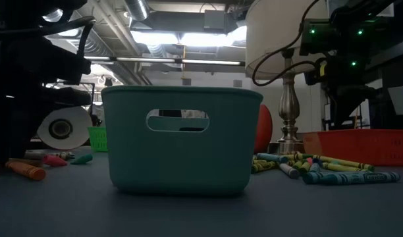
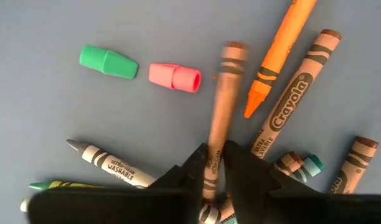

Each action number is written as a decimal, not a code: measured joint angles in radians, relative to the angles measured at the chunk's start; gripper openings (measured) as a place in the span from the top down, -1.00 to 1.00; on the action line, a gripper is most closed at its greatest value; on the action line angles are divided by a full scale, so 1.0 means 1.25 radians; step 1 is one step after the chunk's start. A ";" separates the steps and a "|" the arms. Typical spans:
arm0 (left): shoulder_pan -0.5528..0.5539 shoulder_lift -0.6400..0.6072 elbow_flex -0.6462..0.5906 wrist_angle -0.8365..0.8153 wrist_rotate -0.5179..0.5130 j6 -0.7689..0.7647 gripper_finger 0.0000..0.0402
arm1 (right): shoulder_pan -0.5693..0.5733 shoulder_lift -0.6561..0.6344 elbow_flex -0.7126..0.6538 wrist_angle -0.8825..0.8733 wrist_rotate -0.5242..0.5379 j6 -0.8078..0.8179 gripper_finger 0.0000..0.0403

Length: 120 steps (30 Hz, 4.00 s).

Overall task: Sort crayons
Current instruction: Put the brown crayon into the black bin, then put the blue green crayon into the orange bin

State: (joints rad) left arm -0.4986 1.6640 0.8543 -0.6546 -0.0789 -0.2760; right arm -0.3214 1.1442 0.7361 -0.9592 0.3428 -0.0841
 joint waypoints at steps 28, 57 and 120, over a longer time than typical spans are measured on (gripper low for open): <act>0.022 0.005 0.104 -0.086 -0.013 -0.191 0.99 | 0.000 0.000 0.000 0.058 0.000 0.000 0.29; 0.352 0.001 0.364 -0.072 -0.005 -0.175 0.97 | 0.000 0.000 0.000 0.122 -0.118 0.000 0.29; 0.483 0.001 0.263 0.309 -0.038 0.035 0.46 | 0.011 0.005 0.000 0.513 -0.400 0.002 0.29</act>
State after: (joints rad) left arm 0.1046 1.6657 1.1835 -0.2688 -0.1268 -0.2321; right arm -0.3081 1.1500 0.7361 -0.3183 -0.1576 -0.0816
